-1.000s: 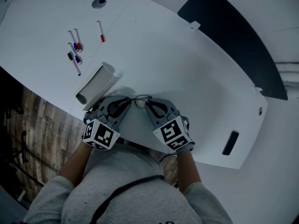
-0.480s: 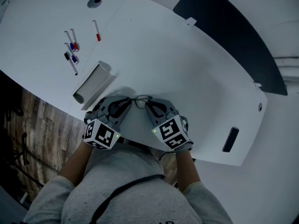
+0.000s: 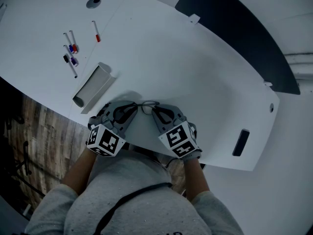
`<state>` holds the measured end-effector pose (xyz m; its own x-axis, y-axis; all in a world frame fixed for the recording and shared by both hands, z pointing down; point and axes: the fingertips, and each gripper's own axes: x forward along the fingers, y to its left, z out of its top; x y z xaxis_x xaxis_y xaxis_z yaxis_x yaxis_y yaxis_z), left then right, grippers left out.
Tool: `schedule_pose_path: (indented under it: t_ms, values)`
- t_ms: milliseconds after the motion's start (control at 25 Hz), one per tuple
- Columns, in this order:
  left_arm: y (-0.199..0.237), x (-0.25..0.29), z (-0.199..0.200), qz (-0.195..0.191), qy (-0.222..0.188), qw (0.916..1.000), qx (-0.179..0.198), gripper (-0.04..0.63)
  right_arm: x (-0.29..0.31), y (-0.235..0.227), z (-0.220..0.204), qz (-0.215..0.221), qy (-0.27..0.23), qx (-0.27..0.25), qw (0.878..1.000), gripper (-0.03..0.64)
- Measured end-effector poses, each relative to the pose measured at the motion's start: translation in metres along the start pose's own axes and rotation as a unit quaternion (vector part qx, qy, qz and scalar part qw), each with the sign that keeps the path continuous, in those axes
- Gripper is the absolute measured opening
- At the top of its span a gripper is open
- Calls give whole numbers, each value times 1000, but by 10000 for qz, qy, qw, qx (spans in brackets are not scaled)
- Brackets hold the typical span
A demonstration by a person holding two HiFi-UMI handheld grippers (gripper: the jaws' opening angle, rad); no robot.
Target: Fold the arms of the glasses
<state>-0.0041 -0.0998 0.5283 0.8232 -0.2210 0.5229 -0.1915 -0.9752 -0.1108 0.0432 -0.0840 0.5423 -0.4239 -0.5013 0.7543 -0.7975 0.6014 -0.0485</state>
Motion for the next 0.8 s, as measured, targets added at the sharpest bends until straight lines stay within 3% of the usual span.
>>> schedule_pose_path:
  t_ms: [560,800]
  values:
    - [-19,12,11,-233,-51,9996,123,63,-17,-3,-19,-131,55,143,9998,41]
    - [-16,8,23,-80,-297,9994,140,63,-20,-6,-22,-196,36,232,9995,41]
